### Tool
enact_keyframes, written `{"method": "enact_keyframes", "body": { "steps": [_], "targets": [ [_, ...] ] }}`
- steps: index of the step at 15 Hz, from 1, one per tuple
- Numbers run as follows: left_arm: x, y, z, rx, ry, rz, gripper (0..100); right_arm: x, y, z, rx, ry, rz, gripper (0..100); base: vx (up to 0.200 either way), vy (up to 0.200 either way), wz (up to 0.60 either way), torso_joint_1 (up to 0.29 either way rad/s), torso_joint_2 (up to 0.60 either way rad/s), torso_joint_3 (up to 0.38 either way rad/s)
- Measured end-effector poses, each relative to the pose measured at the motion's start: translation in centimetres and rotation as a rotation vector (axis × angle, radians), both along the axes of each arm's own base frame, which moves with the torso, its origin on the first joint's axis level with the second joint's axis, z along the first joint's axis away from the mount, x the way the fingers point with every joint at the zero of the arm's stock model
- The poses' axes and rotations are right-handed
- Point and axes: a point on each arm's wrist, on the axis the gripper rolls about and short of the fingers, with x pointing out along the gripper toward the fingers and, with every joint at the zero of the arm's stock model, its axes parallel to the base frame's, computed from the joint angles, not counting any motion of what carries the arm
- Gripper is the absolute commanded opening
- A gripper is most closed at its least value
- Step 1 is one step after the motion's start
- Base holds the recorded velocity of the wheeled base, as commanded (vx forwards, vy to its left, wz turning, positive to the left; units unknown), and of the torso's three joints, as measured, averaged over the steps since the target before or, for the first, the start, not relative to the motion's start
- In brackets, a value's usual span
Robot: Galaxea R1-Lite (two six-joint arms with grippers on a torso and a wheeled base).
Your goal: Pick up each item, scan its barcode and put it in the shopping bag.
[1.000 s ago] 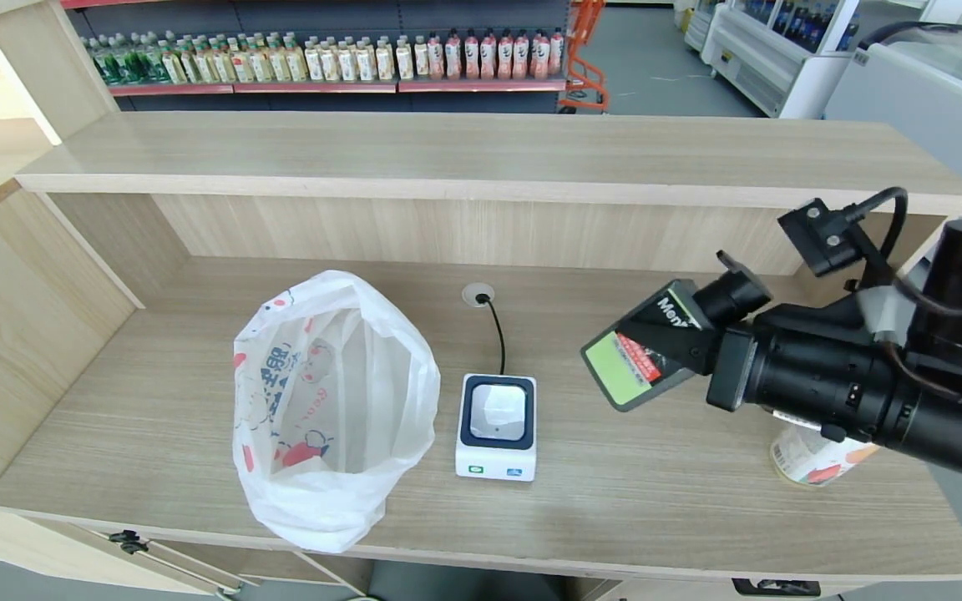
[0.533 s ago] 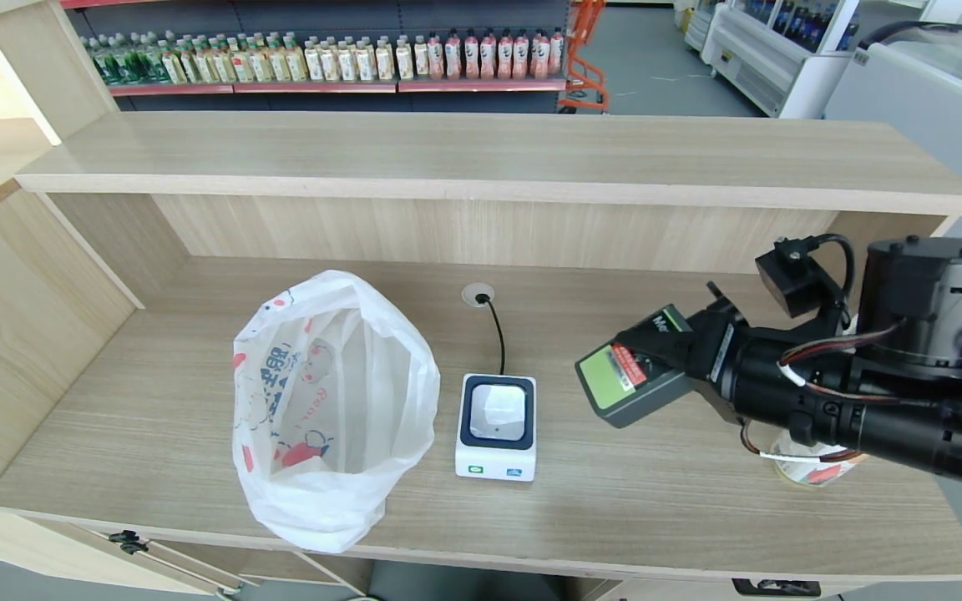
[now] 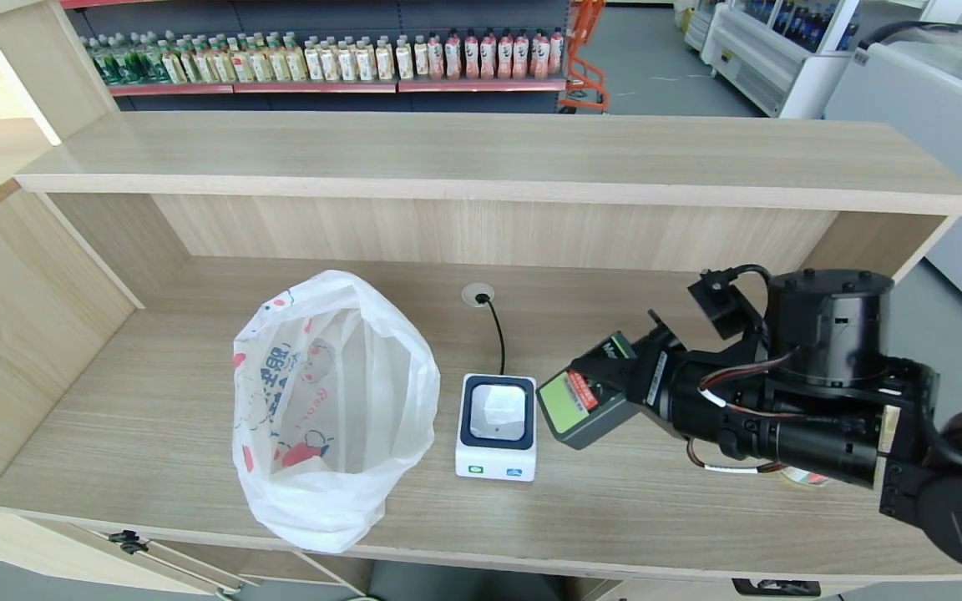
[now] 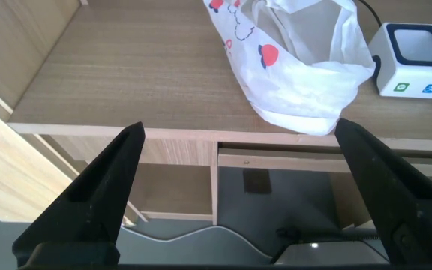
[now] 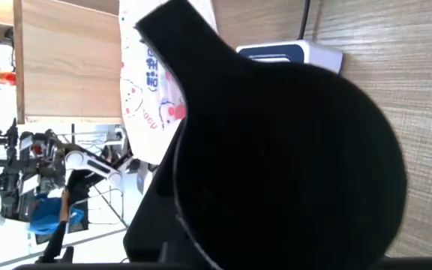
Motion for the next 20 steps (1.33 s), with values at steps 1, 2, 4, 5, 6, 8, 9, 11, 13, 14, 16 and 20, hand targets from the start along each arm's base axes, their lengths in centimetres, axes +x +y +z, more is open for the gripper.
{"method": "enact_keyframes", "body": {
  "steps": [1,2,4,5,6,8,9,11,13,14,16,20],
  "targets": [
    [0.0,0.0,0.0,0.0,0.0,0.0,100,0.2,0.5,-0.3,0.004,-0.014,0.009,0,0.0,0.0,0.0,0.0,0.0,0.0],
    [0.0,0.0,0.0,0.0,0.0,0.0,100,0.5,1.0,-0.5,0.001,-0.023,0.019,0,0.0,0.0,0.0,0.0,0.0,0.0],
    [0.0,0.0,0.0,0.0,0.0,0.0,100,1.2,2.0,-1.0,-0.012,-0.03,0.024,0,0.0,0.0,0.0,0.0,0.0,0.0],
    [0.0,0.0,0.0,0.0,0.0,0.0,100,1.6,2.5,-1.2,-0.015,-0.031,0.026,0,0.0,0.0,0.0,0.0,0.0,0.0],
    [0.0,0.0,0.0,0.0,0.0,0.0,100,1.9,2.9,-1.4,-0.017,-0.031,0.028,0,0.0,0.0,0.0,0.0,0.0,0.0],
    [0.0,0.0,0.0,0.0,0.0,0.0,100,2.4,3.9,-1.8,-0.022,-0.032,0.035,0,0.0,0.0,0.0,0.0,0.0,0.0],
    [0.0,0.0,0.0,0.0,0.0,0.0,100,2.6,4.1,-2.1,-0.029,-0.029,0.034,0,0.0,0.0,0.0,0.0,0.0,0.0],
    [0.0,0.0,0.0,0.0,0.0,0.0,100,3.1,4.4,-3.0,-0.072,-0.036,0.021,0,0.0,0.0,0.0,0.0,0.0,0.0],
    [0.0,0.0,0.0,0.0,0.0,0.0,100,3.5,4.6,-3.9,-0.093,-0.031,0.019,0,0.0,0.0,0.0,0.0,0.0,0.0],
    [0.0,0.0,0.0,0.0,0.0,0.0,100,3.9,4.6,-4.1,-0.089,-0.038,0.014,0,0.0,0.0,0.0,0.0,0.0,0.0],
    [0.0,0.0,0.0,0.0,0.0,0.0,100,4.8,4.7,-4.6,-0.059,-0.08,0.003,0,0.0,0.0,0.0,0.0,0.0,0.0],
    [0.0,0.0,0.0,0.0,0.0,0.0,100,5.9,5.2,-6.4,-0.036,-0.093,0.013,0,0.0,0.0,0.0,0.0,0.0,0.0]
  ]
}}
